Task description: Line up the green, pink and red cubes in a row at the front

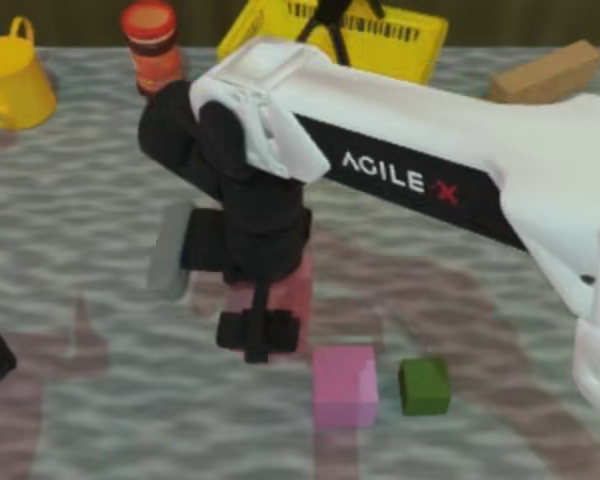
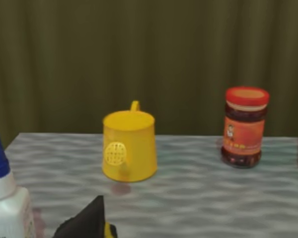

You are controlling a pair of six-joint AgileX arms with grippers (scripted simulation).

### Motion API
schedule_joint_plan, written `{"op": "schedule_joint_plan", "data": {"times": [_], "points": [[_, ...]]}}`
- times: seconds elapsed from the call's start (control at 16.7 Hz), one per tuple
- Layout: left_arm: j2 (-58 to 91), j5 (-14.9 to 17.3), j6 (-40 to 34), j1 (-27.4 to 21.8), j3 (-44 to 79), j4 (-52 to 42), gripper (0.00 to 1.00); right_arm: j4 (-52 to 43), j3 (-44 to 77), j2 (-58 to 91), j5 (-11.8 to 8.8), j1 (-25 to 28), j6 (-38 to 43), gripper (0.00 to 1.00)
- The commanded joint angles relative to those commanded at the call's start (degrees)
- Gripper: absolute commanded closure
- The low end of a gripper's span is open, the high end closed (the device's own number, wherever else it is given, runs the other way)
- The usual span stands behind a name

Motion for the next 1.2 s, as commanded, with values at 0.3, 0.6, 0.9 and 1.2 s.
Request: {"op": "schedule_joint_plan", "data": {"times": [0.3, 0.6, 0.9, 1.2], "points": [[0.0, 0.0, 0.0, 0.0, 0.0, 0.0, 0.00, -1.7, 3.6, 1.0, 0.1, 7.2, 1.5, 1.00], [0.0, 0.0, 0.0, 0.0, 0.0, 0.0, 0.00, -0.7, 2.5, 0.8, 0.1, 7.1, 1.5, 1.00], [0.0, 0.0, 0.0, 0.0, 0.0, 0.0, 0.00, 9.9, -6.4, 2.2, 0.1, 7.1, 1.7, 1.00], [0.0, 0.0, 0.0, 0.0, 0.0, 0.0, 0.00, 12.9, -9.2, 2.8, 0.2, 7.3, 1.7, 1.00]]}}
